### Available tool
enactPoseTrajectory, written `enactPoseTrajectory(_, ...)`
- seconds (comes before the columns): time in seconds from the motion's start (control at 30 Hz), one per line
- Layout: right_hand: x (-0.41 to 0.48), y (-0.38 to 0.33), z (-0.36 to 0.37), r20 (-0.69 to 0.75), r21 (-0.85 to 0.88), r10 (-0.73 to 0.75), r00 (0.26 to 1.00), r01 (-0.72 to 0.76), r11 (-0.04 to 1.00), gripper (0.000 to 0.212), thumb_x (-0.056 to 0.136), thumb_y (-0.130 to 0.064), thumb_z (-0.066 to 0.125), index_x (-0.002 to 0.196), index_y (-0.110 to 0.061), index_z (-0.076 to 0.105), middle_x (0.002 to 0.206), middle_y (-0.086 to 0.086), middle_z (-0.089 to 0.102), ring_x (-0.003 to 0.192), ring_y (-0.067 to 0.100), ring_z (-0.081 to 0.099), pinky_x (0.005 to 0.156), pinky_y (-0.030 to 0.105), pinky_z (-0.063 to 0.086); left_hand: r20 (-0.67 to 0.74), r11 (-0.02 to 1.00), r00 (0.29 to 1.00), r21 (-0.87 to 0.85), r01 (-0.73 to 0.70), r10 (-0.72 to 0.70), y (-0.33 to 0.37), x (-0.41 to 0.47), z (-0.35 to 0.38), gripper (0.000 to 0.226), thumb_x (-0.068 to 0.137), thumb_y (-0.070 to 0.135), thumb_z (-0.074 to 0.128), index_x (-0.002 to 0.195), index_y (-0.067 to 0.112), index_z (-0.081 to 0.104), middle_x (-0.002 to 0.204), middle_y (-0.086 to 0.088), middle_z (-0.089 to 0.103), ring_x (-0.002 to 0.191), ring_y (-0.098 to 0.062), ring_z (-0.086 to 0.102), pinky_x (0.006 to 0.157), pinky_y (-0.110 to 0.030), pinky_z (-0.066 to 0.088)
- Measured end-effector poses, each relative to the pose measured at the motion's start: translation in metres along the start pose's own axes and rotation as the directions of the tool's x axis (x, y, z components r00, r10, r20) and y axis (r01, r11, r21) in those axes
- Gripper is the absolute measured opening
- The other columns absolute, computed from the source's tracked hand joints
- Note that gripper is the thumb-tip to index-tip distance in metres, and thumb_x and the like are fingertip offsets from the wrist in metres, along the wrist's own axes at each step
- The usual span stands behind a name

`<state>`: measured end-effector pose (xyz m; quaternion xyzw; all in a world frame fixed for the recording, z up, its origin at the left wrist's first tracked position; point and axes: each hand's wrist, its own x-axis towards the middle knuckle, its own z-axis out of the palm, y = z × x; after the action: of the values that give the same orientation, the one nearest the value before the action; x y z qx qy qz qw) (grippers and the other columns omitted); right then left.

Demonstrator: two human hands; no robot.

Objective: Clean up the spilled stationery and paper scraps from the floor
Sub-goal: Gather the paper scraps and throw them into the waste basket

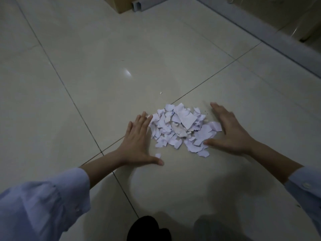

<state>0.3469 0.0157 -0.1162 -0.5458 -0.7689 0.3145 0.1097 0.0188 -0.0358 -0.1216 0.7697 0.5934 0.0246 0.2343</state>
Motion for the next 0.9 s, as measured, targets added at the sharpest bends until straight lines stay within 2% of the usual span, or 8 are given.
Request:
enactPoseTrajectory(0.2,0.005,-0.022,0.019,0.115,-0.151,-0.126,0.985,0.142,0.978,0.133,0.054,-0.083,0.064,0.147,-0.039,-0.019,0.159,-0.016,-0.016,0.147,0.008,-0.015,0.121,0.043,0.000,0.030,1.000,0.999,0.014,-0.028,0.027,0.006,0.021,0.000,0.150,0.040,0.090,0.055,0.146,0.020,-0.024,0.155,-0.004,-0.028,0.142,-0.018,-0.027,0.117,-0.044,-0.009)
enactPoseTrajectory(0.33,0.016,-0.035,0.028,0.128,-0.148,-0.143,0.981,0.161,0.976,0.140,0.048,-0.085,0.064,0.144,-0.040,-0.027,0.158,-0.012,-0.024,0.146,0.015,-0.020,0.120,0.047,-0.003,0.052,0.999,0.998,0.019,-0.047,0.046,0.008,0.039,-0.001,0.150,0.036,0.091,0.051,0.146,0.021,-0.022,0.155,-0.006,-0.027,0.142,-0.019,-0.026,0.115,-0.046,-0.008)
enactPoseTrajectory(0.47,0.028,-0.044,0.028,0.131,-0.089,-0.180,0.975,0.192,0.977,0.139,0.048,-0.082,0.068,0.146,-0.040,-0.022,0.158,-0.012,-0.024,0.146,0.016,-0.020,0.120,0.050,0.000,0.076,0.996,0.993,-0.038,-0.083,0.086,0.014,0.056,-0.009,0.145,0.036,0.089,0.055,0.140,0.034,-0.029,0.155,-0.005,-0.027,0.144,-0.022,-0.023,0.115,-0.050,-0.007)
enactPoseTrajectory(0.57,0.028,-0.043,0.021,0.126,-0.038,-0.200,0.972,0.206,0.978,0.141,0.046,-0.078,0.074,0.147,-0.040,-0.017,0.157,-0.013,-0.024,0.146,0.015,-0.019,0.120,0.049,0.000,0.089,0.993,0.989,0.001,-0.114,0.114,0.015,0.064,-0.014,0.145,0.034,0.090,0.054,0.136,0.038,-0.035,0.156,-0.004,-0.026,0.145,-0.023,-0.020,0.114,-0.054,-0.004)
enactPoseTrajectory(0.67,0.026,-0.038,0.021,0.167,-0.144,-0.225,0.960,0.250,0.957,0.145,0.044,-0.082,0.071,0.150,-0.033,-0.015,0.156,-0.007,-0.030,0.145,0.017,-0.023,0.119,0.049,-0.004,0.106,0.989,0.986,0.059,-0.137,0.130,0.013,0.068,-0.013,0.148,0.032,0.092,0.051,0.141,0.033,-0.031,0.157,-0.003,-0.022,0.146,-0.025,-0.014,0.114,-0.055,0.000)
enactPoseTrajectory(0.73,0.029,-0.038,0.029,0.135,-0.190,-0.229,0.964,0.252,0.949,0.144,0.045,-0.085,0.067,0.151,-0.030,-0.013,0.157,-0.003,-0.028,0.146,0.021,-0.020,0.118,0.053,-0.004,0.105,0.986,0.984,0.071,-0.149,0.141,0.016,0.070,-0.012,0.150,0.033,0.091,0.052,0.145,0.028,-0.023,0.159,-0.002,-0.014,0.147,-0.026,-0.008,0.115,-0.053,0.005)
enactPoseTrajectory(0.8,0.032,-0.039,0.037,0.086,-0.174,-0.208,0.974,0.220,0.960,0.137,0.050,-0.085,0.063,0.152,-0.029,-0.009,0.159,-0.003,-0.021,0.148,0.023,-0.015,0.117,0.056,-0.004,0.094,0.988,0.985,0.051,-0.148,0.142,0.021,0.070,-0.012,0.149,0.037,0.085,0.063,0.148,0.026,-0.015,0.159,-0.001,-0.005,0.146,-0.026,0.000,0.112,-0.049,0.011)
enactPoseTrajectory(0.9,0.034,-0.040,0.047,0.010,-0.133,-0.180,0.984,0.180,0.975,0.118,0.059,-0.080,0.055,0.152,-0.030,0.002,0.161,0.001,0.001,0.149,0.024,-0.004,0.118,0.054,-0.002,0.033,0.984,0.985,0.044,-0.171,0.169,0.029,0.071,-0.012,0.143,0.042,0.075,0.074,0.150,0.026,-0.006,0.157,0.002,0.010,0.136,-0.023,0.017,0.101,-0.040,0.020)
